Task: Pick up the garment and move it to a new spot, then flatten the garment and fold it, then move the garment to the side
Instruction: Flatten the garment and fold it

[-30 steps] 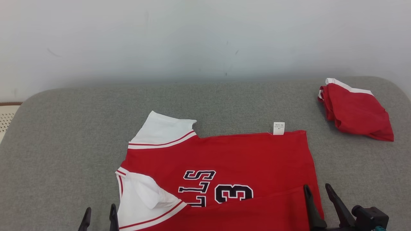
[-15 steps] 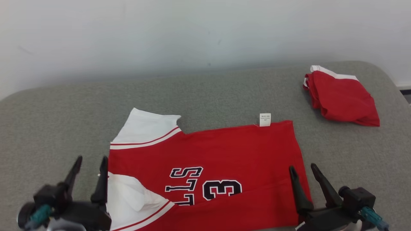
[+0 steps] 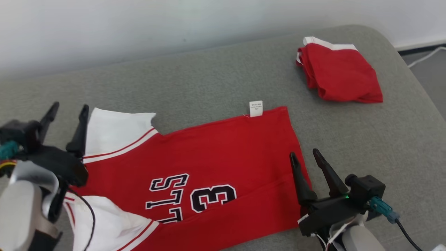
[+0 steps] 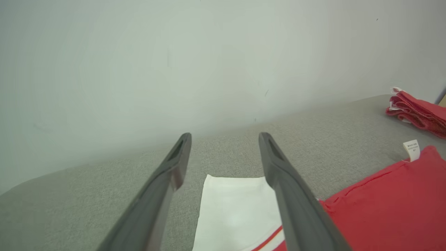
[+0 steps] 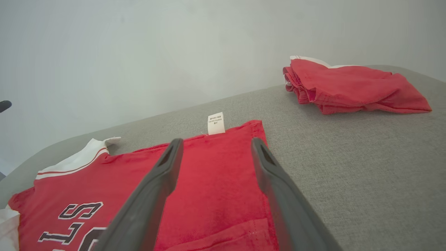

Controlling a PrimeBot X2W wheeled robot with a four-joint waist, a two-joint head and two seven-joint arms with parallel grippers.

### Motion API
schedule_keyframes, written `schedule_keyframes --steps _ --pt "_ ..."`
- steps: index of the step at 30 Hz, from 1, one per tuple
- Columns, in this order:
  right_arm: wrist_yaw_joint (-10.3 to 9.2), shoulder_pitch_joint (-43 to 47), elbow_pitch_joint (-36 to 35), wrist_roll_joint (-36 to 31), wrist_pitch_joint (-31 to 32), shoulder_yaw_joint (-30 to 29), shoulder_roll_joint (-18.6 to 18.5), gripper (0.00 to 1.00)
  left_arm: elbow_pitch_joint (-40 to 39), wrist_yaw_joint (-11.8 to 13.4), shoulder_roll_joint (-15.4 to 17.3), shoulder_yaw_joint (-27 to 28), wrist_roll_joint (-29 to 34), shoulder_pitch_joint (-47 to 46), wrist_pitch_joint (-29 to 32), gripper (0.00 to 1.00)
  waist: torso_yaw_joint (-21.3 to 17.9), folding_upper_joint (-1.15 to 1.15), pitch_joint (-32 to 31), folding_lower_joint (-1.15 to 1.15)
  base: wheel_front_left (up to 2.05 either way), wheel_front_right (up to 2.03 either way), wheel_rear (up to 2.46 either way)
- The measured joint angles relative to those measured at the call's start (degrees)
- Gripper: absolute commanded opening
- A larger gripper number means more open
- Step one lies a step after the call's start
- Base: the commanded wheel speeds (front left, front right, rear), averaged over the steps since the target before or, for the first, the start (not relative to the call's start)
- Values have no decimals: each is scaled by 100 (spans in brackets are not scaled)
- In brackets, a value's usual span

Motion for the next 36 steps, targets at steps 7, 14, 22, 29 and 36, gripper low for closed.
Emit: schedule_keyframes --steps 7,14,22,29,36 --pt "0 -423 8 57 -22 181 156 100 702 -52 345 -100 -189 -731 335 100 -391 0 342 0 0 0 0" --pt "0 -704 -7 92 -23 270 223 100 1505 -80 633 -186 -267 -1165 570 100 -760 0 658 0 0 0 0" --pt "0 -808 -42 96 -23 293 259 100 2264 -70 935 -264 -198 -1534 626 100 -1031 0 1016 0 0 0 0" --pt "0 -825 -49 96 -23 297 275 100 2781 -52 1001 -350 -209 -1777 610 100 -1136 0 1180 0 0 0 0" --pt "0 -925 27 92 -24 323 261 100 3028 -78 943 -554 -218 -1986 389 0 -1081 0 1177 -1 0 0 0"
